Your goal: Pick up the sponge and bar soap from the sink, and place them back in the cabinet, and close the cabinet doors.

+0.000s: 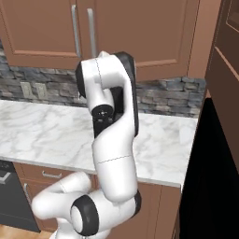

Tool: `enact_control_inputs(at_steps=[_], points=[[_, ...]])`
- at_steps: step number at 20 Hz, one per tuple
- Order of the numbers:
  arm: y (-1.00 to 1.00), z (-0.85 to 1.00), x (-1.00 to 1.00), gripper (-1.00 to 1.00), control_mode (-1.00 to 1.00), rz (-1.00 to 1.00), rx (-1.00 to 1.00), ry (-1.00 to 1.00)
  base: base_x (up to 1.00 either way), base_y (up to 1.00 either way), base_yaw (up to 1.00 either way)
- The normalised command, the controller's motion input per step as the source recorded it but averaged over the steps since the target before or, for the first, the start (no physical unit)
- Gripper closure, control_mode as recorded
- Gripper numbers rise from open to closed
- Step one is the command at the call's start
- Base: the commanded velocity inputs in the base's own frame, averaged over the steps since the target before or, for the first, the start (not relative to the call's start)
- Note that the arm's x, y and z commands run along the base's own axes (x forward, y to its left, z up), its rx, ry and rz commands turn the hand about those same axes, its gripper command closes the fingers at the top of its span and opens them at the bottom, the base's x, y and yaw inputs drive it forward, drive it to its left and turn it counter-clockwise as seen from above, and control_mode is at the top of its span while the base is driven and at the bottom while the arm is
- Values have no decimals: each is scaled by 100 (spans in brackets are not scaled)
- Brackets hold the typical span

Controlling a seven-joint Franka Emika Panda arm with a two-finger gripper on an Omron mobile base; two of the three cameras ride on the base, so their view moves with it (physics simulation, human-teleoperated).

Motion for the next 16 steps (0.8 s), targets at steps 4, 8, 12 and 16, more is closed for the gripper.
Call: enact_control_inputs(at_steps=[4,8,12,16], points=[[9,0,58,-100,-100,16,1,24,0,0,0],[4,0,49,-100,-100,12,2,13,0,0,0],[3,0,51,-100,-100,7,0,4,0,0,0],[3,0,53,-100,-100,4,0,1,0,0,0]])
